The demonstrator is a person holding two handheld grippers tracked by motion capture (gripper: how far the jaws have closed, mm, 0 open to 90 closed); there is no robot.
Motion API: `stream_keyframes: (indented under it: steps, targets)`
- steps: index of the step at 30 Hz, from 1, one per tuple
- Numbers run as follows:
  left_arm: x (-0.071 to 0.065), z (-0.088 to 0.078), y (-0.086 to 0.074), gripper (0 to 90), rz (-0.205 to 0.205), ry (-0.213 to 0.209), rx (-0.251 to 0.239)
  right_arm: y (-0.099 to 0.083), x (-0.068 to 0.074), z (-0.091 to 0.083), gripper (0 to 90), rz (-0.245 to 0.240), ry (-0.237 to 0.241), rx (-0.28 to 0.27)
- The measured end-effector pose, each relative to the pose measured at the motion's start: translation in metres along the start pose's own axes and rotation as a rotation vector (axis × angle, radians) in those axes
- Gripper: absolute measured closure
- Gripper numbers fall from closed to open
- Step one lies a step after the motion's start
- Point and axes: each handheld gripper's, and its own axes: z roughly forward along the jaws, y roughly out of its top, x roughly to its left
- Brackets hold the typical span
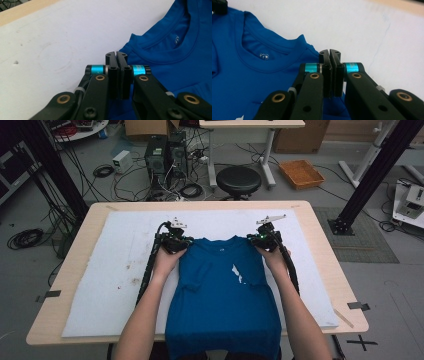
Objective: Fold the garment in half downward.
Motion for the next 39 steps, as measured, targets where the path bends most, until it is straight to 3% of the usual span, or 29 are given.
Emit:
stream_keyframes:
  steps: [5,8,11,13,18,22,28,30,33,39]
  targets:
    - [-0.006,-0.017,0.004,88.2,0.039,-0.037,-0.035,-0.002,0.002,-0.012,89.3,-0.002,0.009,-0.026]
    - [-0.014,-0.027,0.004,88.2,0.06,-0.051,-0.062,-0.007,0.011,-0.025,89.3,-0.019,0.014,-0.057]
    - [-0.03,-0.046,-0.001,88.2,0.105,-0.077,-0.081,-0.017,0.025,-0.042,89.3,-0.049,0.005,-0.075]
    - [-0.04,-0.059,-0.007,88.2,0.127,-0.095,-0.106,-0.025,0.034,-0.055,89.3,-0.066,0.003,-0.097]
    - [-0.059,-0.081,-0.026,88.2,0.182,-0.112,-0.103,-0.05,0.057,-0.082,89.3,-0.106,0.015,-0.138]
    - [-0.077,-0.097,-0.044,88.2,0.211,-0.136,-0.11,-0.074,0.075,-0.098,89.3,-0.142,0.021,-0.129]
    - [-0.101,-0.114,-0.071,88.1,0.267,-0.155,-0.091,-0.1,0.089,-0.121,89.3,-0.152,0.046,-0.138]
    - [-0.111,-0.118,-0.08,88.1,0.309,-0.142,-0.077,-0.108,0.094,-0.126,89.3,-0.158,0.052,-0.133]
    - [-0.122,-0.12,-0.091,88.1,0.345,-0.15,-0.056,-0.118,0.101,-0.13,89.2,-0.19,0.054,-0.118]
    - [-0.137,-0.118,-0.107,88.0,0.411,-0.17,0.005,-0.135,0.108,-0.133,89.2,-0.206,0.06,-0.08]
